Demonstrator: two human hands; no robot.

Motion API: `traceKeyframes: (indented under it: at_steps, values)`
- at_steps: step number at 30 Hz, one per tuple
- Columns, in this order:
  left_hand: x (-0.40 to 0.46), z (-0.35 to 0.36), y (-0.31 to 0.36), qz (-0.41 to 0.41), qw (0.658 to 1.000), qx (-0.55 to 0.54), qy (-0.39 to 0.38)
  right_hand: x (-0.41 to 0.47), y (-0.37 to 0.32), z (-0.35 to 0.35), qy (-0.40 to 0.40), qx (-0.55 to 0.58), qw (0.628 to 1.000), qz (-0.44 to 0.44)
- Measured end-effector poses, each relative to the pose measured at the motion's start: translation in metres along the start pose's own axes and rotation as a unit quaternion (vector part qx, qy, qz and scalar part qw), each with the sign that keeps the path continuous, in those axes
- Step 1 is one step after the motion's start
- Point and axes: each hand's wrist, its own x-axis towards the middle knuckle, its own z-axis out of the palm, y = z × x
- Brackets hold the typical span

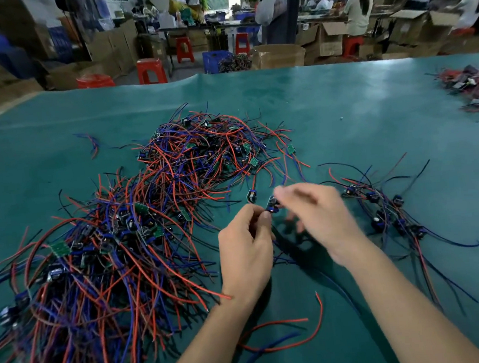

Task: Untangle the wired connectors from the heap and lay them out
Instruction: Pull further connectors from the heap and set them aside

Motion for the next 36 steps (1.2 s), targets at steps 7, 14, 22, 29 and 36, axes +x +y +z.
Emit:
traceKeyframes:
  at_steps: [7, 14, 22, 29, 36]
  values:
    - [0.001, 0.0, 0.001, 0.011, 0.999, 0.018, -0.029, 0.0, 0.0, -0.003, -0.01, 0.013, 0.997, -0.075]
    - [-0.001, 0.0, 0.004, 0.032, 0.997, 0.033, -0.06, 0.005, -0.021, -0.037, 0.243, 0.08, 0.953, -0.162]
    - [0.002, -0.001, -0.001, 0.023, 0.997, 0.062, -0.033, -0.007, -0.121, -0.015, 0.174, 0.069, 0.943, -0.276]
    - [0.002, -0.005, 0.003, 0.021, 0.997, 0.067, -0.023, 0.008, -0.156, 0.104, -0.191, -0.215, 0.939, -0.186]
    - [0.003, -0.003, 0.005, -0.019, 0.998, -0.016, 0.065, 0.063, -0.064, 0.057, -0.115, -0.432, 0.894, -0.003]
